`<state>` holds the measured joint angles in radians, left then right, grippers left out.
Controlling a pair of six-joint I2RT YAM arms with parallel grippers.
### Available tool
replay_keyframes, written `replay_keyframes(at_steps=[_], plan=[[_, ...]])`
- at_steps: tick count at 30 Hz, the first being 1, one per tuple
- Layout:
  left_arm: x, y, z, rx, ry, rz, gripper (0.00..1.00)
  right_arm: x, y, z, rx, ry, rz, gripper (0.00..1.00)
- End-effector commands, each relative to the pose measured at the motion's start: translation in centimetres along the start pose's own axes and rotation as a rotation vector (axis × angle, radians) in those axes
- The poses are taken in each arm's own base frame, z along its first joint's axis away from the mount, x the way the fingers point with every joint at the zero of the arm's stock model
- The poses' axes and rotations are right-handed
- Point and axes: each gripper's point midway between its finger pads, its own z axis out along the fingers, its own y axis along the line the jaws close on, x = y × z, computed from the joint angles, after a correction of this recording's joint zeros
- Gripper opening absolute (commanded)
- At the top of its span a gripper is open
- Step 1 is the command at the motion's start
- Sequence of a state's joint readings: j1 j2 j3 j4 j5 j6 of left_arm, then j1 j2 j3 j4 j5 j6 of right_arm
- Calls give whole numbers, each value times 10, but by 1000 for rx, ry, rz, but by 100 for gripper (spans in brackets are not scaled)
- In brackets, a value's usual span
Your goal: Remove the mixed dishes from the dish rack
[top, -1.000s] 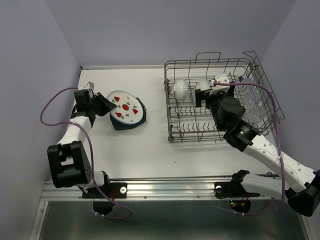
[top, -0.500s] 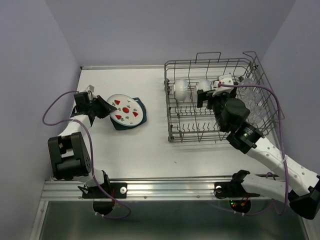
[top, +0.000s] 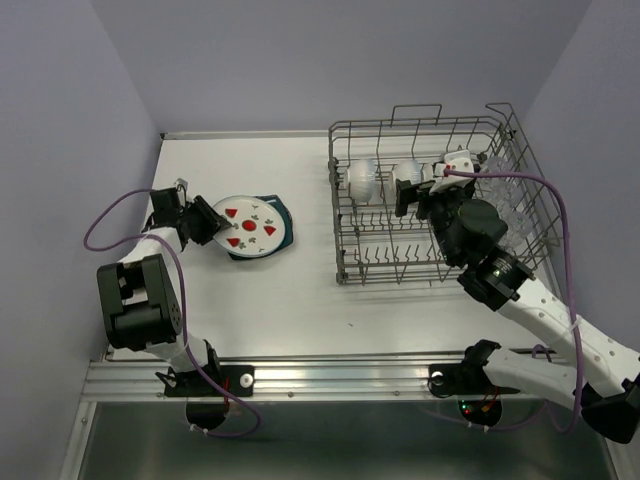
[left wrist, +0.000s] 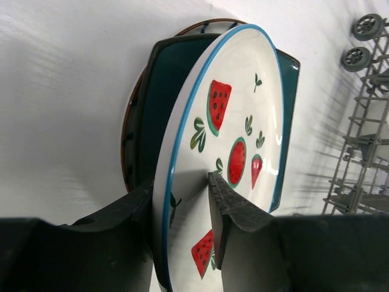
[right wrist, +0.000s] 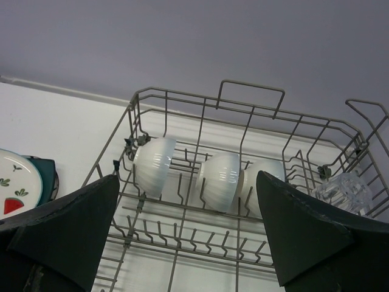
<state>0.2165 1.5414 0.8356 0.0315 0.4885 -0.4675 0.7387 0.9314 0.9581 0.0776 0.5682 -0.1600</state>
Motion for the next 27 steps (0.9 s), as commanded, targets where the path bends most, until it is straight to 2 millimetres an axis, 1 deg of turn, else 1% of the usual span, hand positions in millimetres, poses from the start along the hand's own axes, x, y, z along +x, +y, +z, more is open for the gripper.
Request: replay_keyframes(at_steps=[1,2,3,4,5,6,10,20,25,27], plan=[[-28,3,-4,-59,-73,61,49,-7,2,4,-2,-15,17,100],[-30,6,-5,-83,-81,60,50,-6,3,5,-4,-11,13,100],[-31,14,-6,-133,-88,50,53,-3,4,5,-8,-5,7,100],[-32,18,-6,-158,-92,46,58,-4,4,6,-8,-5,4,100],[-34,22,-7,-181,-97,46,76,-3,4,7,-7,-1,-1,100],[-36,29,-6,-222,-100,43,99,0,3,7,0,10,-11,100],[-37,34,-1,-255,-87,48,99,2,-3,7,34,24,-23,100],[-40,13,8,-216,-77,68,99,14,-9,10,84,57,-42,100],[-40,11,13,-235,-60,68,99,20,-13,11,118,77,-55,100],[-46,9,9,-244,-82,64,99,25,-12,13,128,95,-54,100]])
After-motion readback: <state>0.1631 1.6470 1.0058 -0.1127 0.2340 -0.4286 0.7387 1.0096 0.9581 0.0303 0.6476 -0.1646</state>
